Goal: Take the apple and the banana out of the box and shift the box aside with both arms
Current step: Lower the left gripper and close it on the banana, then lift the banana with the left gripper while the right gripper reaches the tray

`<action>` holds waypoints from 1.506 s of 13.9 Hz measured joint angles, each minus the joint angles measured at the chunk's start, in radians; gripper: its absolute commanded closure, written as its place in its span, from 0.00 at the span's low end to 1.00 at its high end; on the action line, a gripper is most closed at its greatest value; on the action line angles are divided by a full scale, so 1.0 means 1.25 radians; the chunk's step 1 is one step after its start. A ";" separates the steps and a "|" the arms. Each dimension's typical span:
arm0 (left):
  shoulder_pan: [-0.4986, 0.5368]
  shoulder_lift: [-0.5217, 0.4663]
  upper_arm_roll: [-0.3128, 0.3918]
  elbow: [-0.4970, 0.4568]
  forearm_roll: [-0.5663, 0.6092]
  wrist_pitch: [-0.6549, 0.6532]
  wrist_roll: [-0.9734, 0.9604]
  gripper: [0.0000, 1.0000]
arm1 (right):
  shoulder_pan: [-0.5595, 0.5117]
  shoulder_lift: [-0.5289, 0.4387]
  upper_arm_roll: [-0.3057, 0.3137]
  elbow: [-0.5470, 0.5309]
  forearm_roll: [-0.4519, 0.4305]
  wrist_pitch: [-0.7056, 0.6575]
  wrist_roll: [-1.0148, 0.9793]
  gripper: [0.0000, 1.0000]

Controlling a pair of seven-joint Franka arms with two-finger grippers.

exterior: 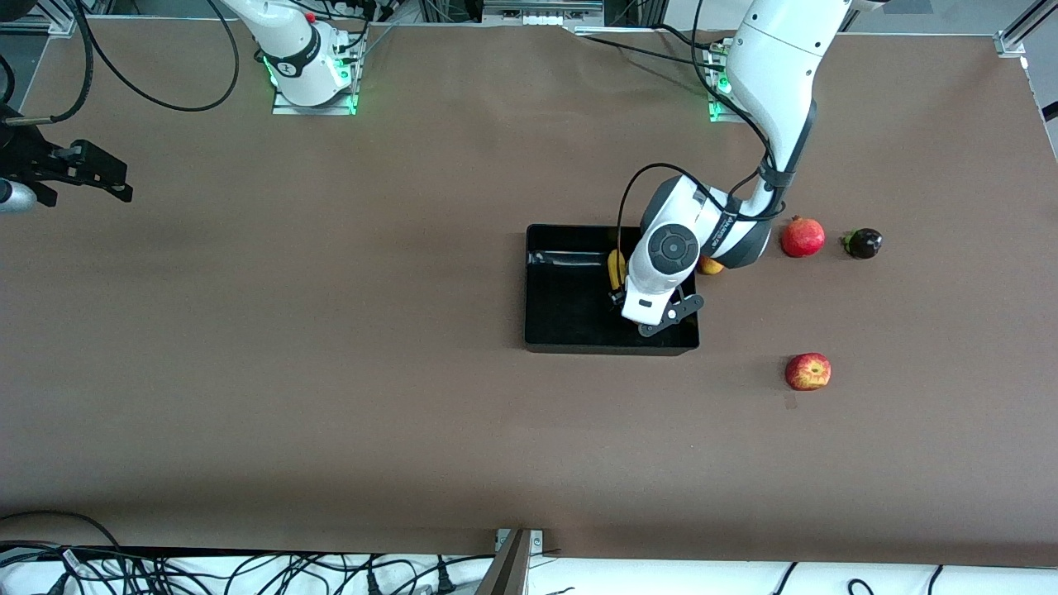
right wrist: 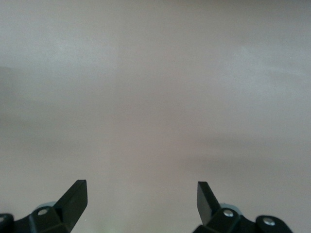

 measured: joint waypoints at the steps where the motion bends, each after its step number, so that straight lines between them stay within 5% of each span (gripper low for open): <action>1: 0.001 0.000 -0.001 -0.002 0.000 0.003 0.000 0.52 | 0.000 0.000 0.000 0.000 0.000 0.000 0.000 0.00; 3: 0.002 0.000 -0.002 -0.003 0.000 0.012 0.000 1.00 | 0.000 0.000 0.000 0.000 0.000 0.000 0.000 0.00; 12: 0.007 -0.010 -0.005 0.014 0.000 -0.015 0.022 1.00 | 0.000 0.000 0.000 0.000 0.000 0.000 0.000 0.00; 17: 0.035 -0.080 -0.007 0.149 0.000 -0.262 0.035 1.00 | 0.000 0.000 0.000 0.000 0.000 -0.060 0.000 0.00; 21: 0.137 -0.152 -0.008 0.229 -0.001 -0.458 0.194 1.00 | 0.007 0.008 0.001 0.000 0.001 -0.083 -0.001 0.00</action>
